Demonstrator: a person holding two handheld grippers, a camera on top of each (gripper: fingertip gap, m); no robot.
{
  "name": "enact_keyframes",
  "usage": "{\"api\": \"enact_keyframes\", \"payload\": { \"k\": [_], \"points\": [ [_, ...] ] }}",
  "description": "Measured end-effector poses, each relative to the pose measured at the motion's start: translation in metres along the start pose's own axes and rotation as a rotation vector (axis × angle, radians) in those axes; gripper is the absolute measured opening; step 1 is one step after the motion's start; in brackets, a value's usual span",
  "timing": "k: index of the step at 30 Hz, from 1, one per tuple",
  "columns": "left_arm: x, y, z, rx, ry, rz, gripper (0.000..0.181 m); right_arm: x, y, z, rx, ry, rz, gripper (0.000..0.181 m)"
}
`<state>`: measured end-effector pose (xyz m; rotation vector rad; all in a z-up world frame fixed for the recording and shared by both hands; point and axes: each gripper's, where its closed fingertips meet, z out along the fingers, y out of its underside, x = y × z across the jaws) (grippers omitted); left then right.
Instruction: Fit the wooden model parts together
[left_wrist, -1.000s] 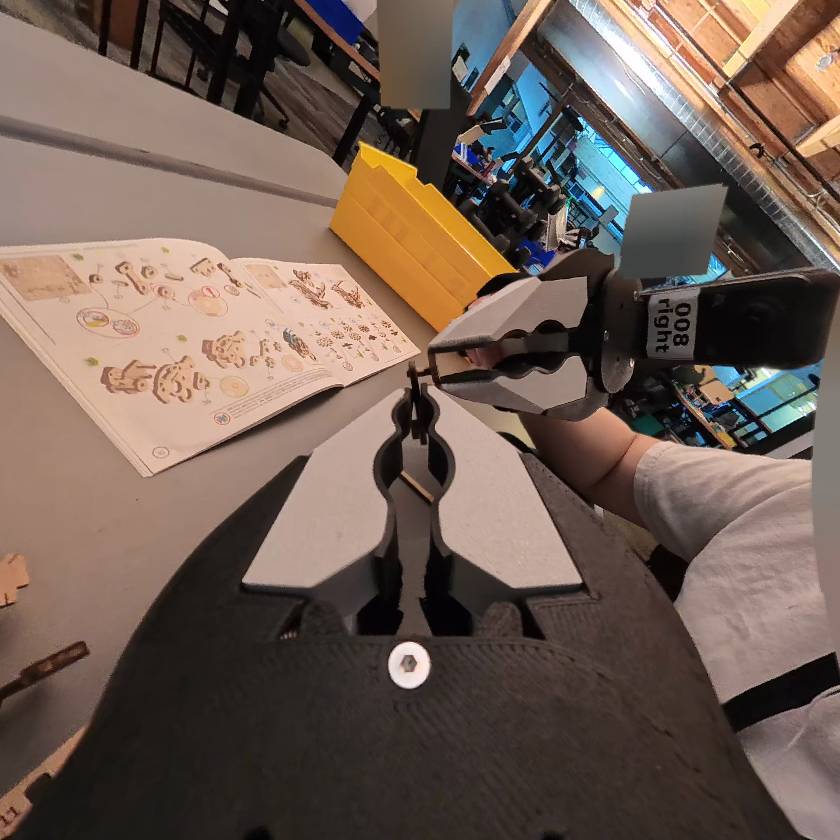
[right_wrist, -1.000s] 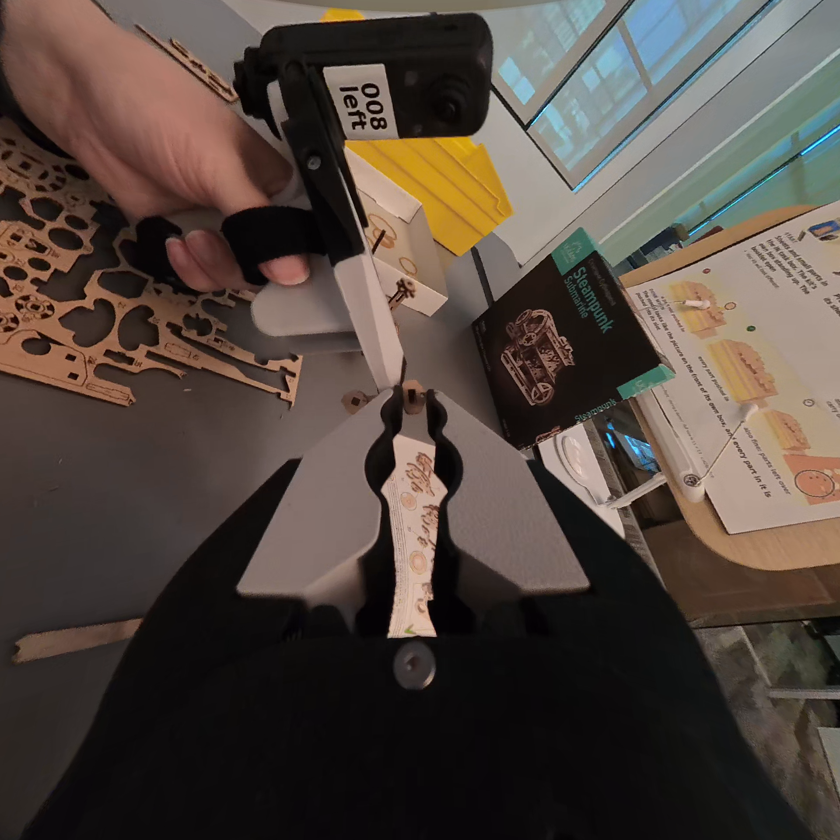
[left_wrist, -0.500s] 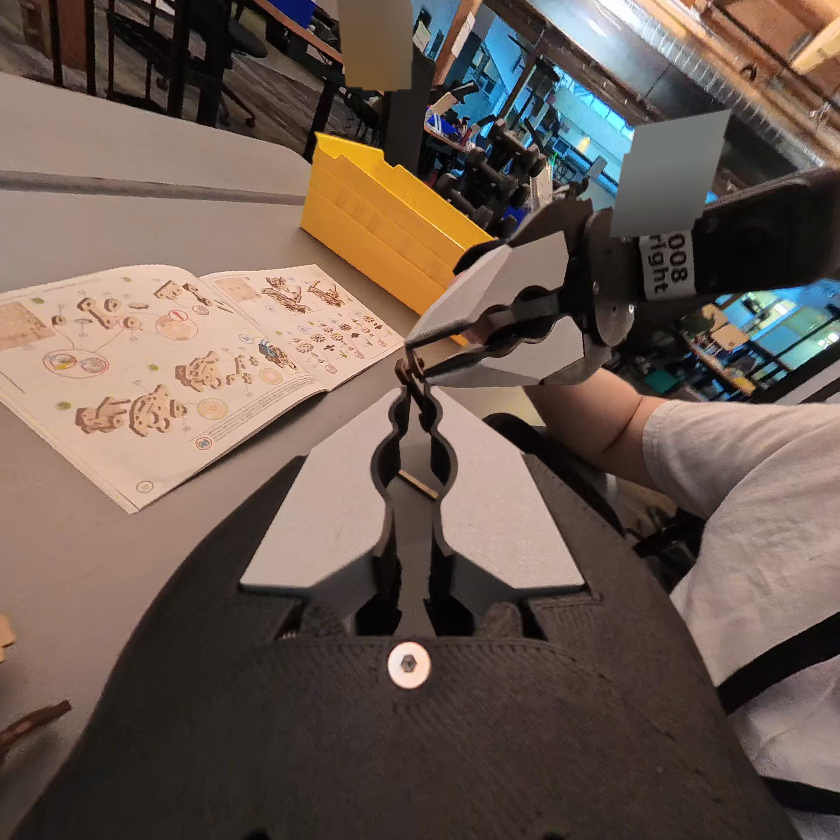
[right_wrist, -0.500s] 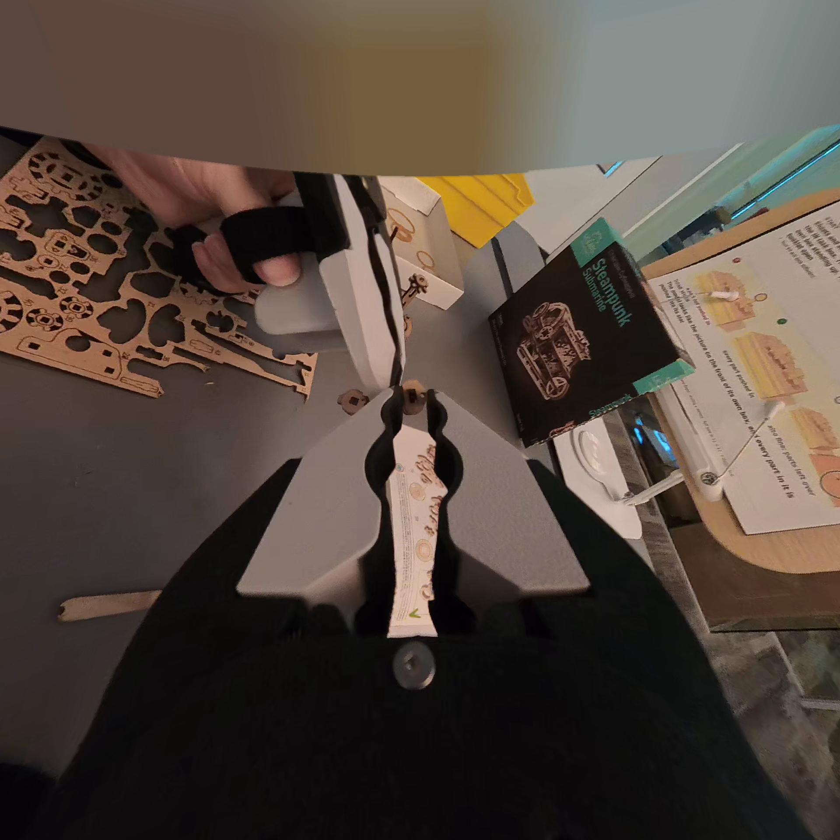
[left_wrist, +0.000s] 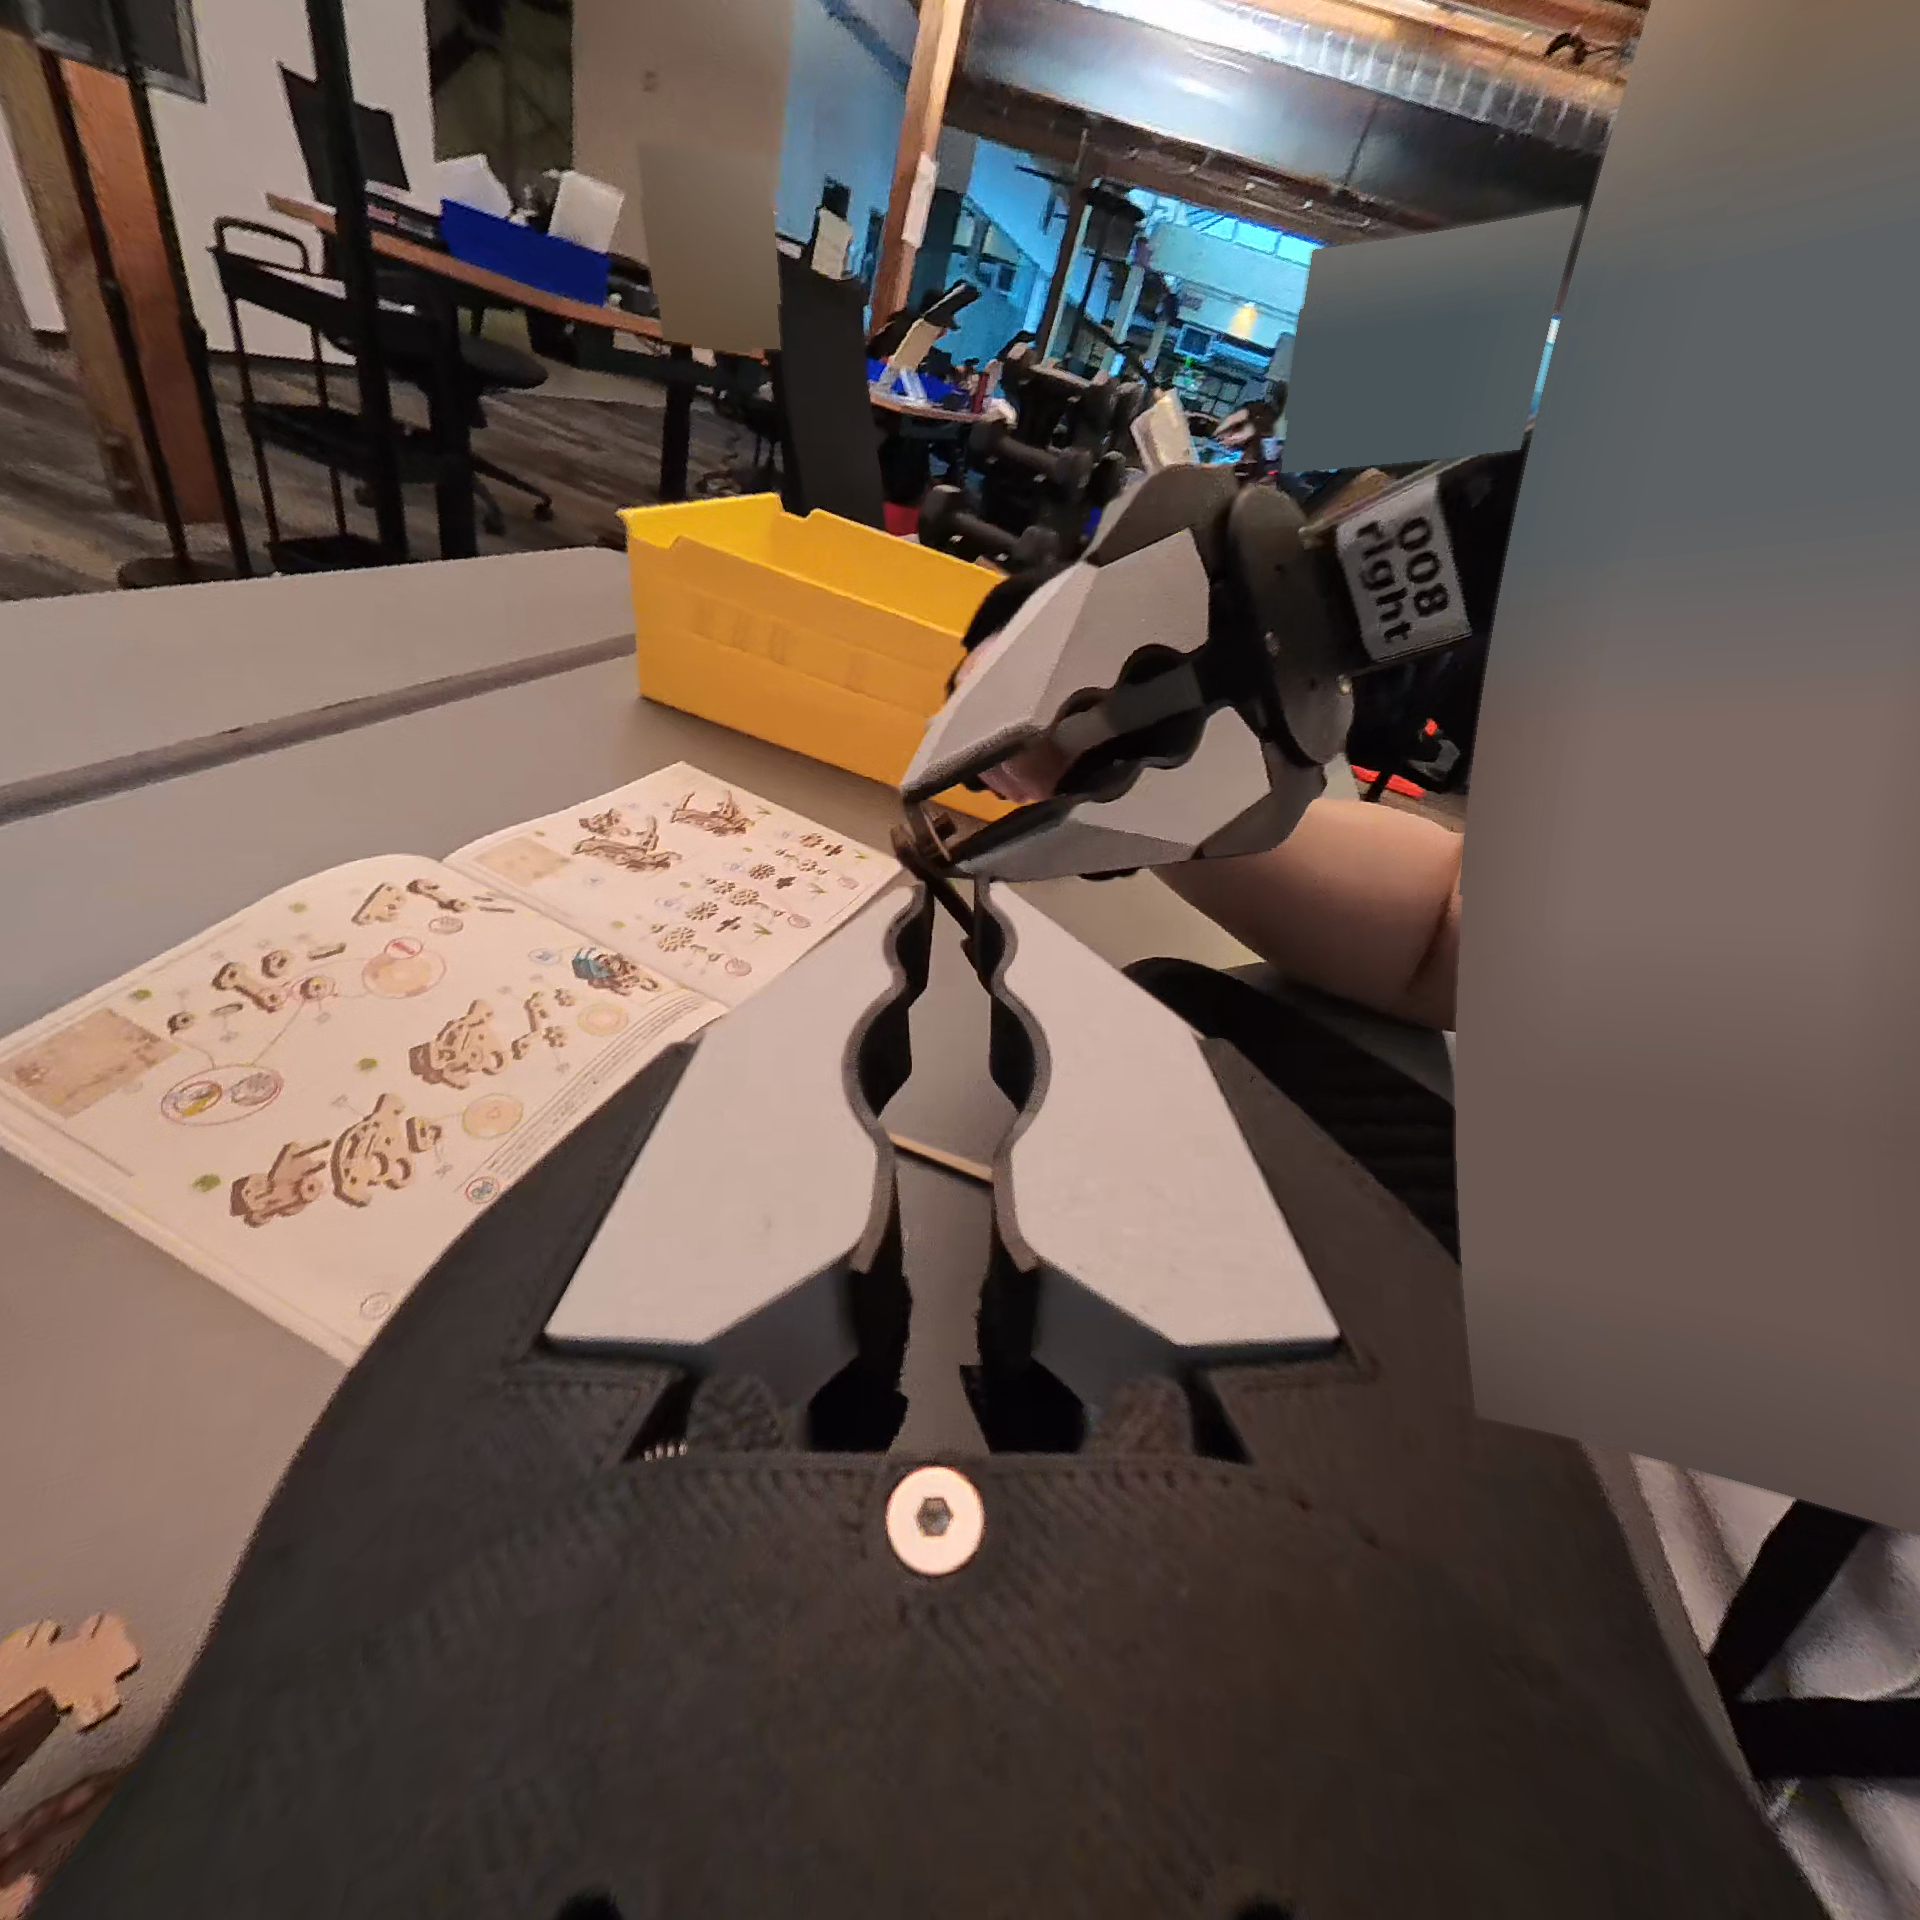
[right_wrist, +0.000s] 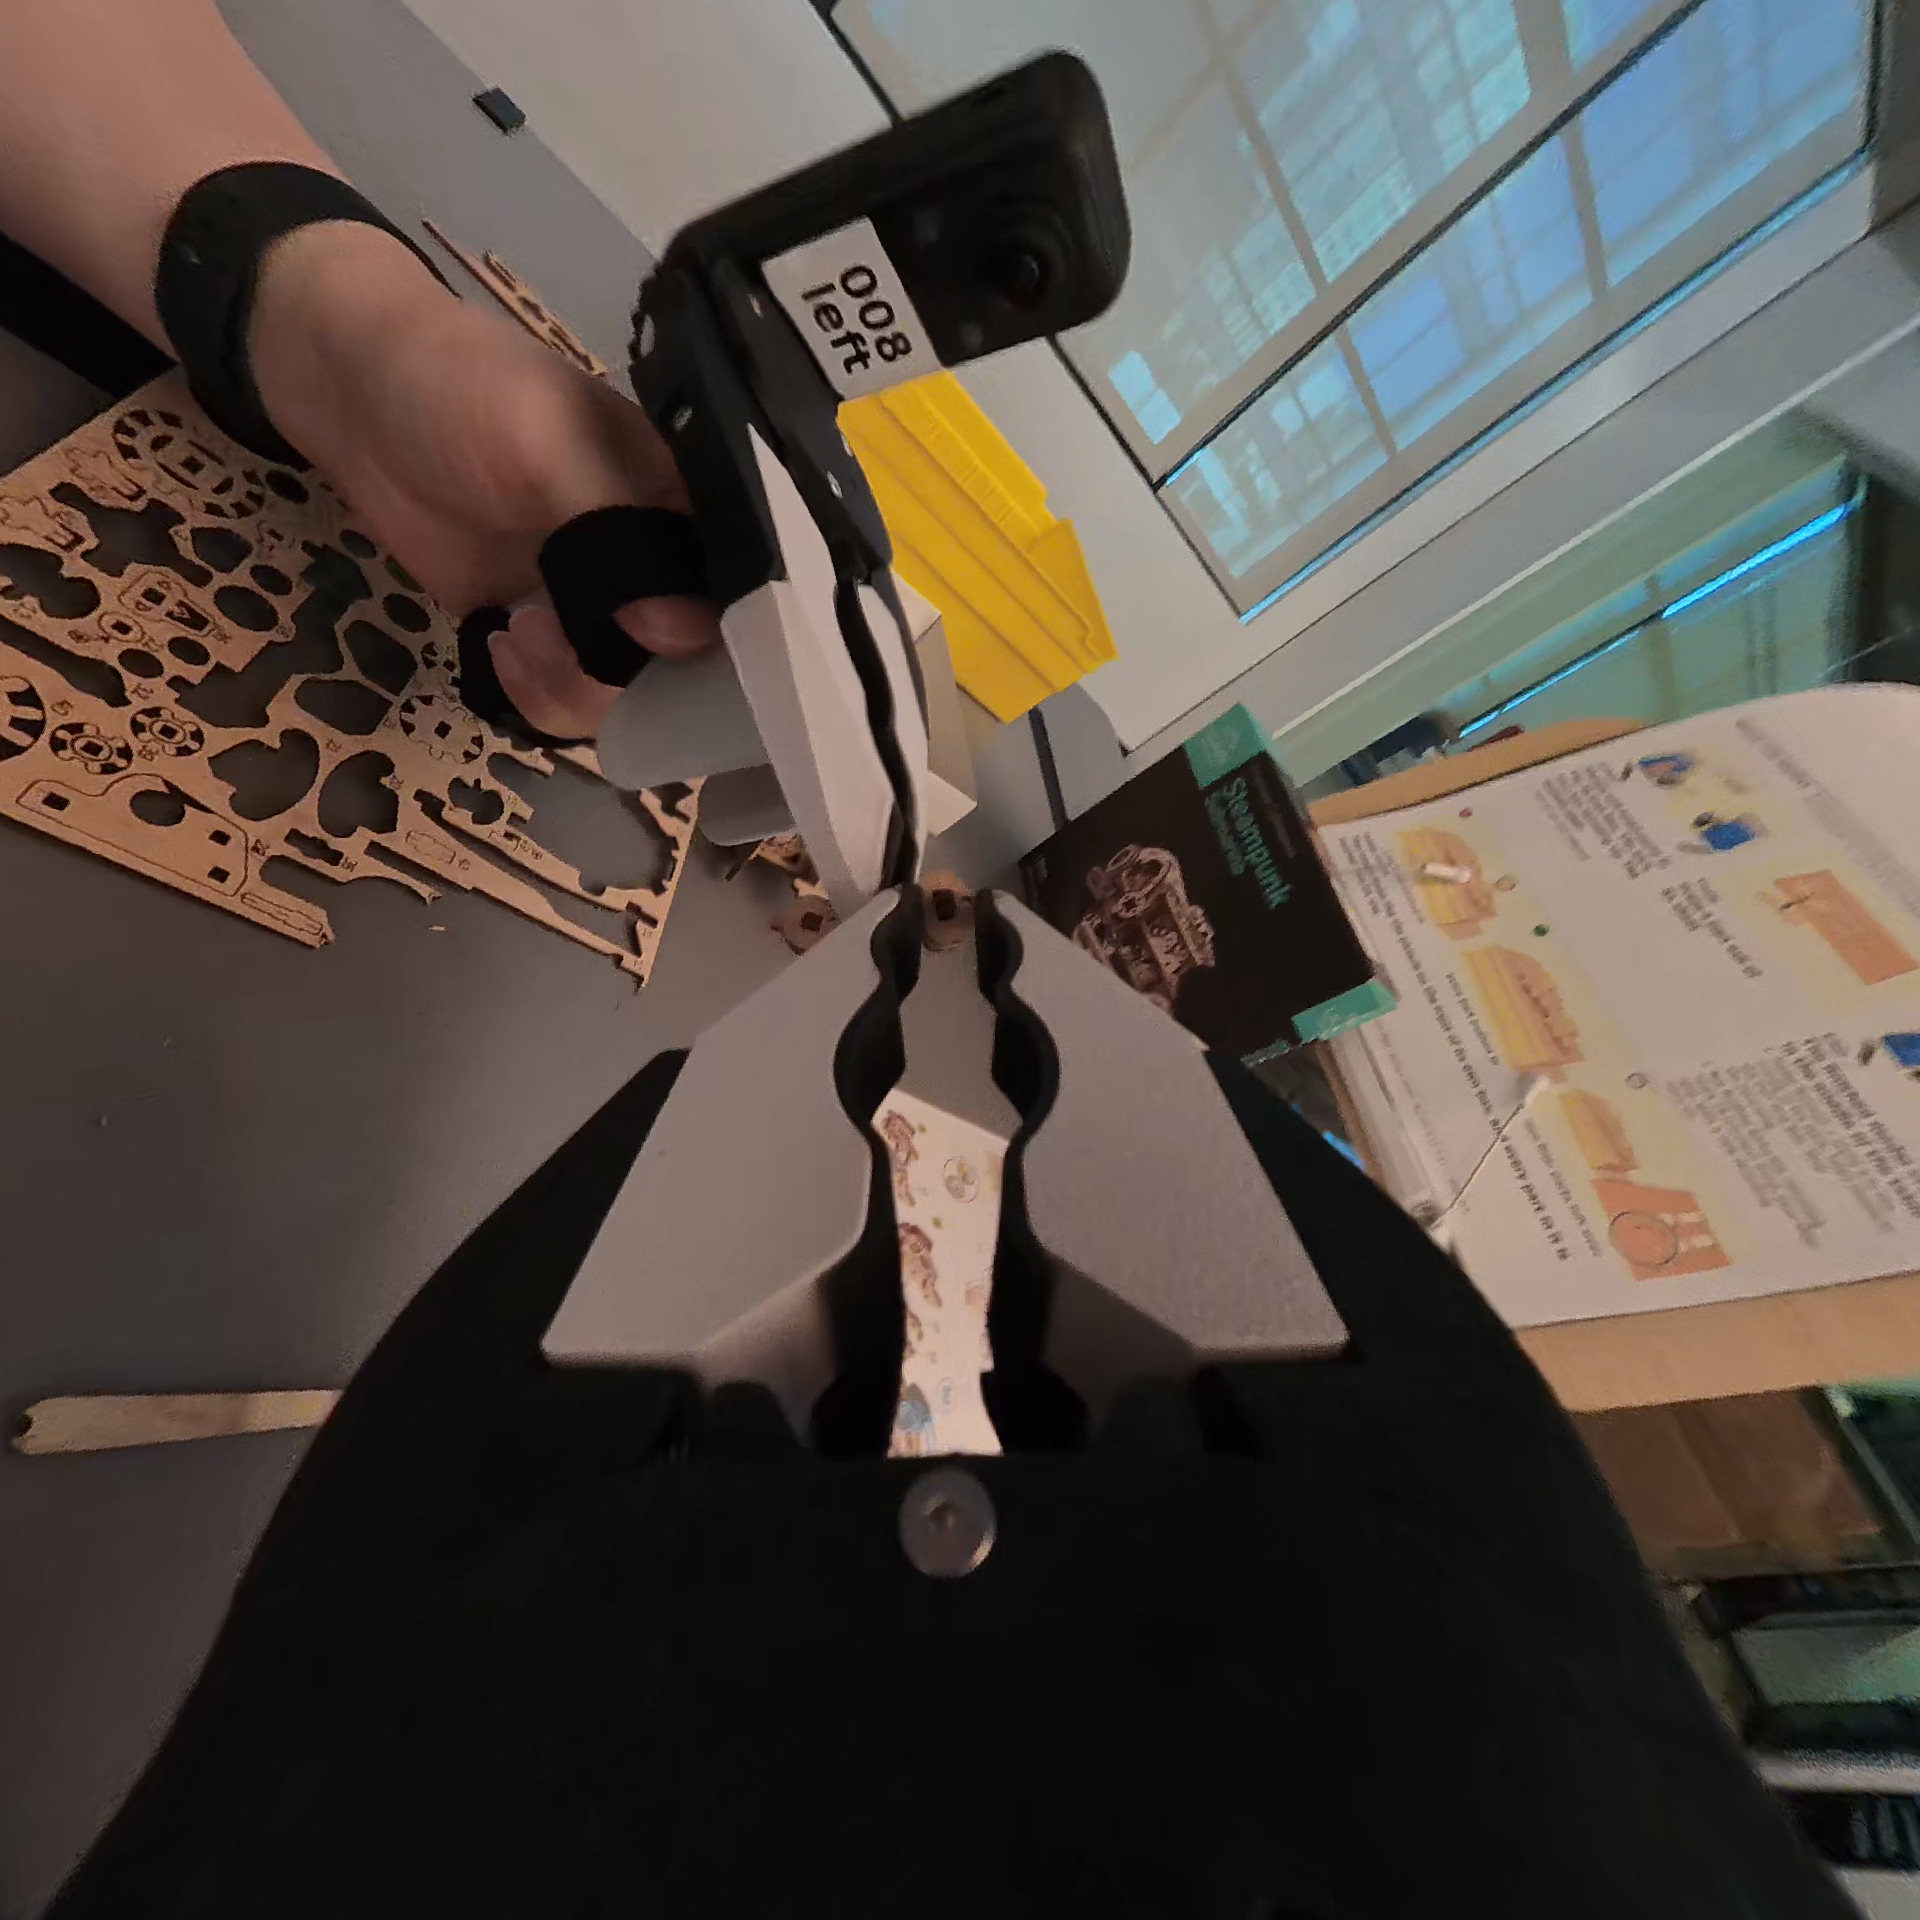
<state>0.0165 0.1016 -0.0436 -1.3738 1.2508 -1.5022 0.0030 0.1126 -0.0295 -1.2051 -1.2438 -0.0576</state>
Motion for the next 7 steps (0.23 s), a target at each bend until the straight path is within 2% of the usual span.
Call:
{"api": "enact_keyframes", "payload": {
  "k": [7],
  "points": [
    [0.015, -0.008, -0.003, 0.044, 0.116, -0.044, 0.005, 0.001, -0.016, -0.007, 0.039, 0.026, -0.092, 0.008]
  ]
}}
